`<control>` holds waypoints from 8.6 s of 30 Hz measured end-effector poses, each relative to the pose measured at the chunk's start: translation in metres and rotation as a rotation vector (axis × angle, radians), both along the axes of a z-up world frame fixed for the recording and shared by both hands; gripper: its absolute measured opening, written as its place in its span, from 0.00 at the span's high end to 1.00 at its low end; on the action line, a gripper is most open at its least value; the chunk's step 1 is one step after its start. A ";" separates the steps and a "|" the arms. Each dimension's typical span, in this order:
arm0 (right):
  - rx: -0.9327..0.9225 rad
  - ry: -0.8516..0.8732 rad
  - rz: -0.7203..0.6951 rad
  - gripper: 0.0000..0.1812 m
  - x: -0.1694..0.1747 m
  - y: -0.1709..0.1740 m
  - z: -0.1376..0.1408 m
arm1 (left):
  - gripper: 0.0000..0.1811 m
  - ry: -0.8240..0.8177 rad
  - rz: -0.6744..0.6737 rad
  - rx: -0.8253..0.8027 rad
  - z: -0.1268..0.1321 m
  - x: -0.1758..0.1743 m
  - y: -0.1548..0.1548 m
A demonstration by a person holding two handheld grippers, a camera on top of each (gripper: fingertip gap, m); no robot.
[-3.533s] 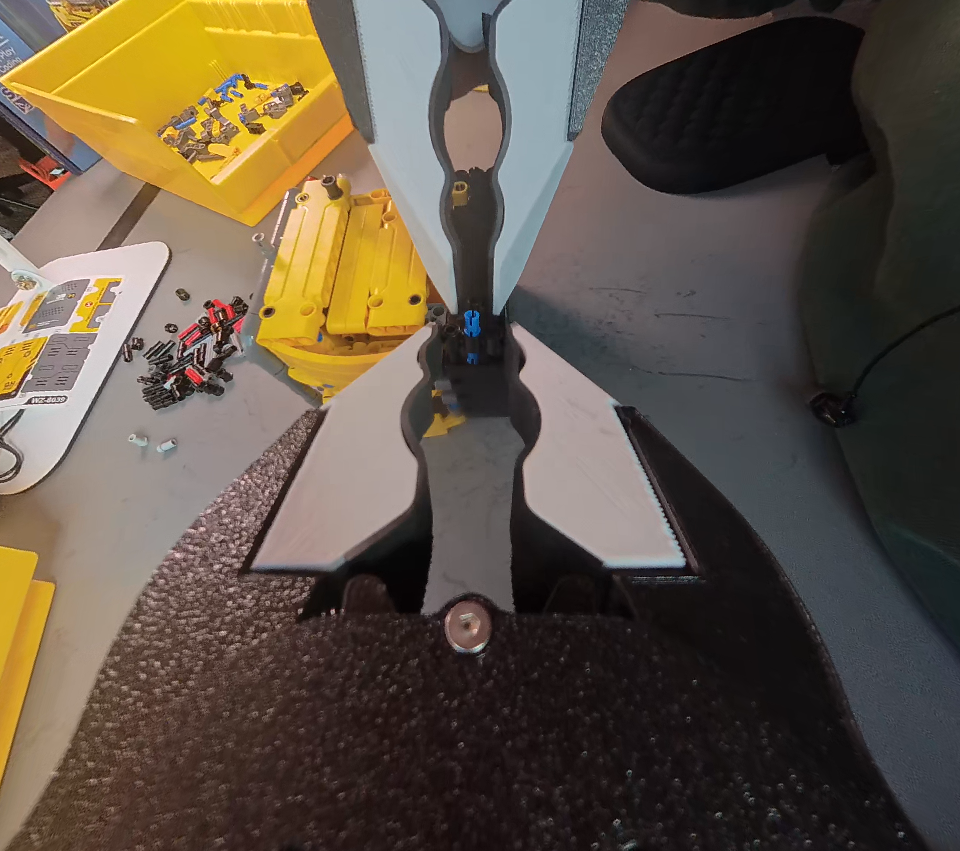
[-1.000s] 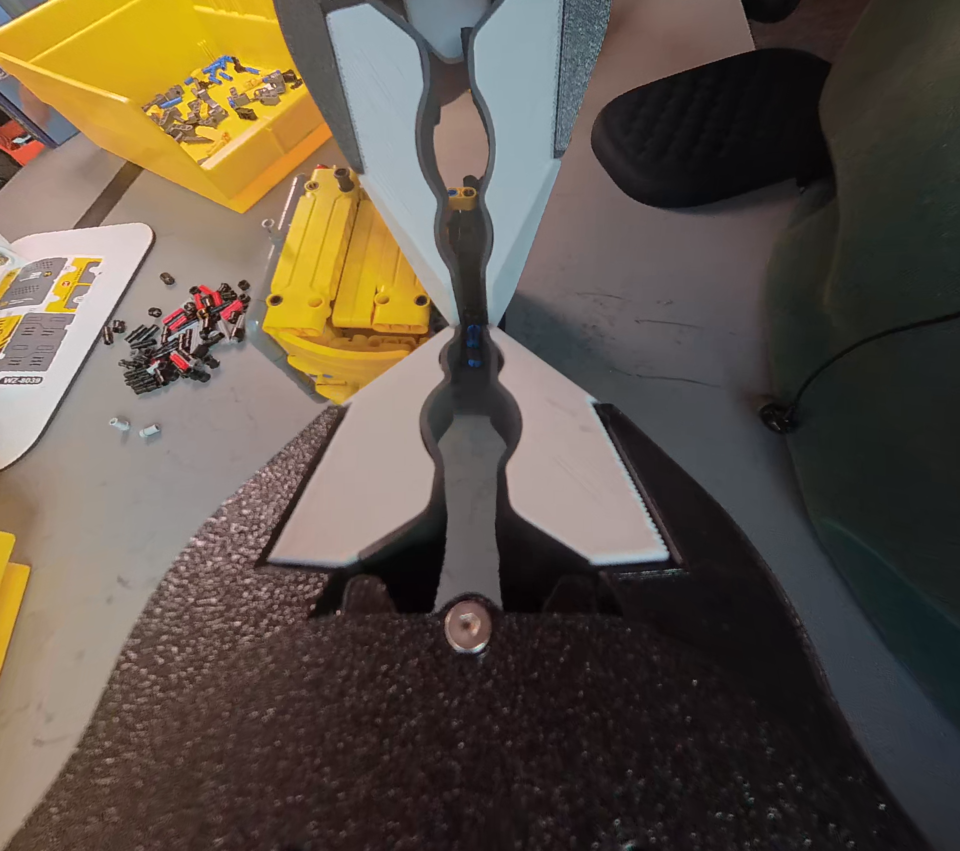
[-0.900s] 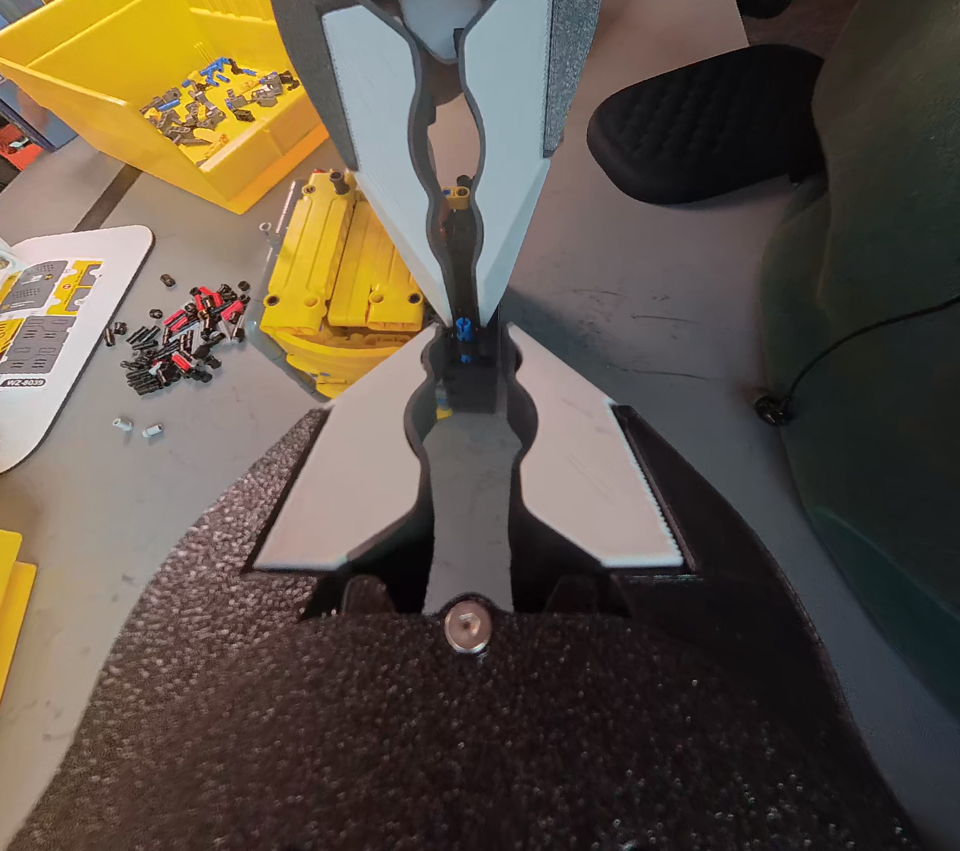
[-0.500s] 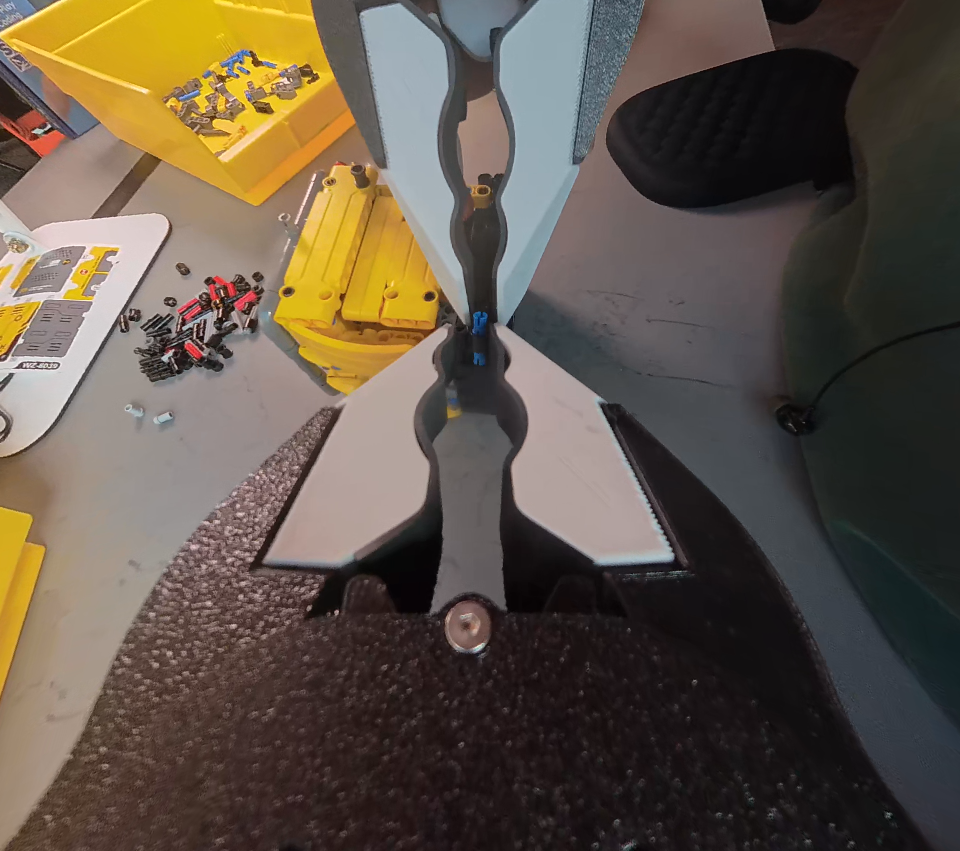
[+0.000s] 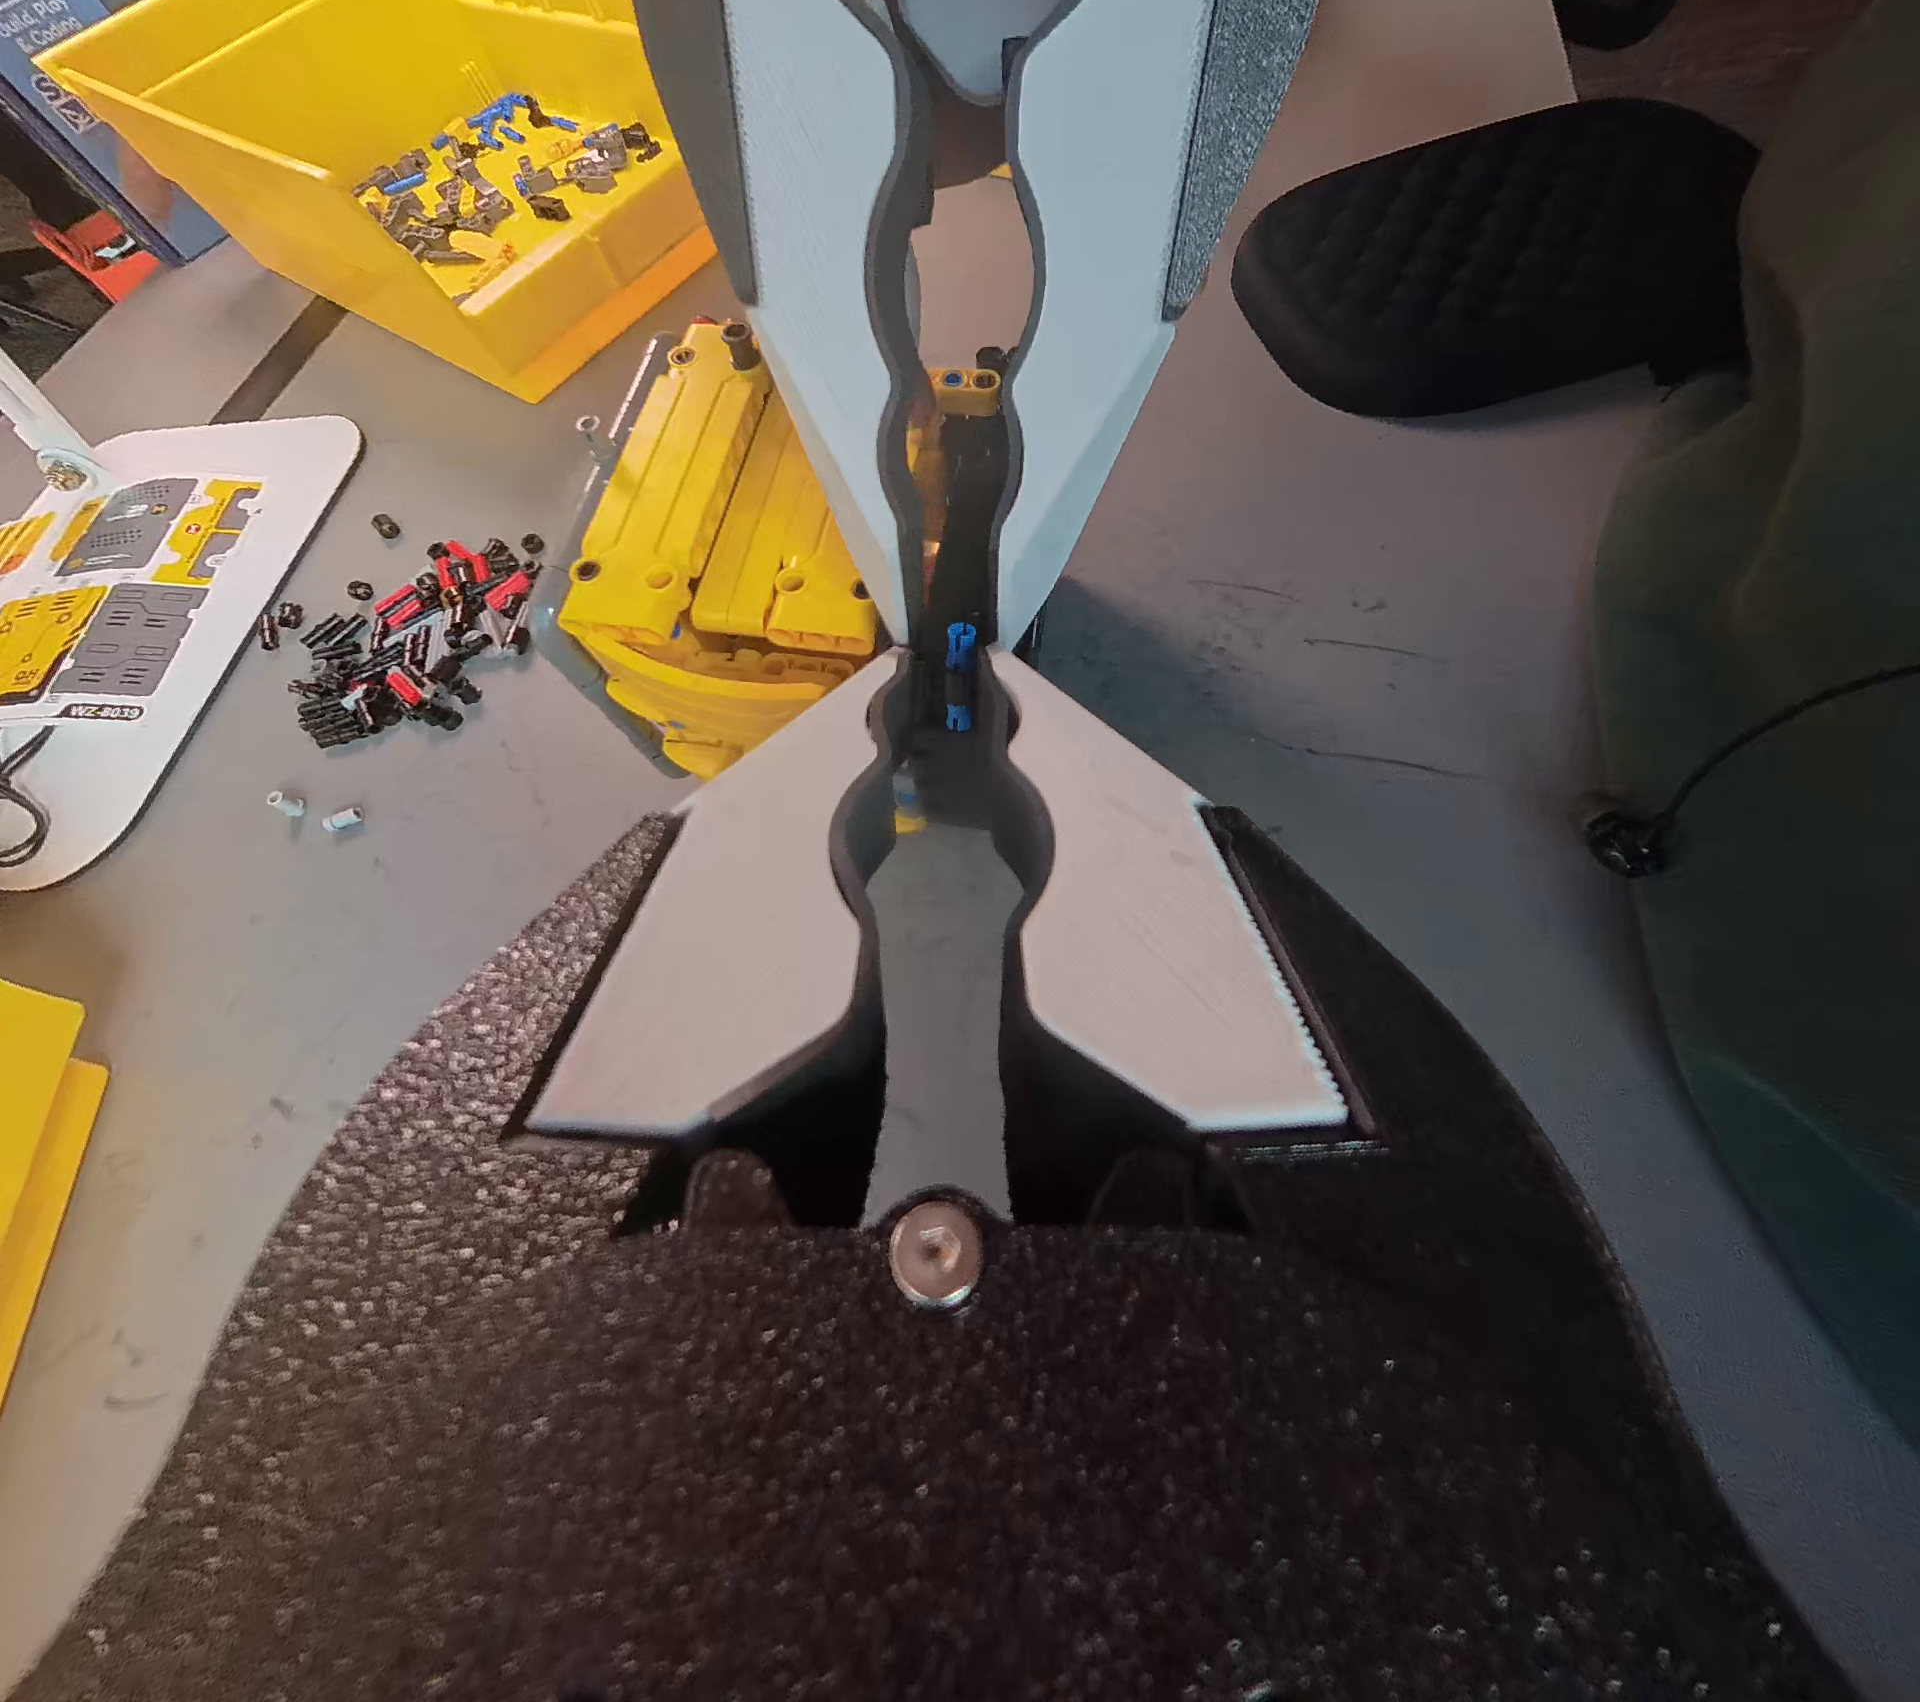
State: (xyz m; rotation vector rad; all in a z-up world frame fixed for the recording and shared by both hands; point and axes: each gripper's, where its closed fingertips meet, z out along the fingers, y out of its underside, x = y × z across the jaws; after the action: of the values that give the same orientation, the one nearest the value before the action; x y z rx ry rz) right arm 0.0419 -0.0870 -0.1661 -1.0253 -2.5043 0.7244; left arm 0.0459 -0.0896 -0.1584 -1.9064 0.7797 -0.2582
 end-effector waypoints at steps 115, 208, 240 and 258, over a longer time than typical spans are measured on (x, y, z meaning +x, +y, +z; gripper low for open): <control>0.376 -0.326 0.069 0.98 0.026 -0.006 0.004 | 0.54 -0.371 -0.283 -0.175 -0.018 -0.004 0.036; 0.115 -0.227 -0.279 0.98 0.036 0.013 0.003 | 0.51 -0.328 -0.061 -0.151 -0.025 -0.004 0.048; 0.565 -0.455 0.172 0.99 0.037 0.017 0.003 | 0.53 -0.305 0.009 -0.191 -0.026 -0.004 0.047; 0.678 -0.475 0.371 0.99 0.035 0.026 0.001 | 0.55 -0.266 0.107 -0.174 -0.027 -0.010 0.054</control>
State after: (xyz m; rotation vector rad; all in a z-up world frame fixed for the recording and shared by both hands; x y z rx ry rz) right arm 0.0771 -0.0606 -0.1650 -0.5240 -3.0319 -0.3469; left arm 0.0358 -0.0352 -0.1855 -2.0172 0.4885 -0.5149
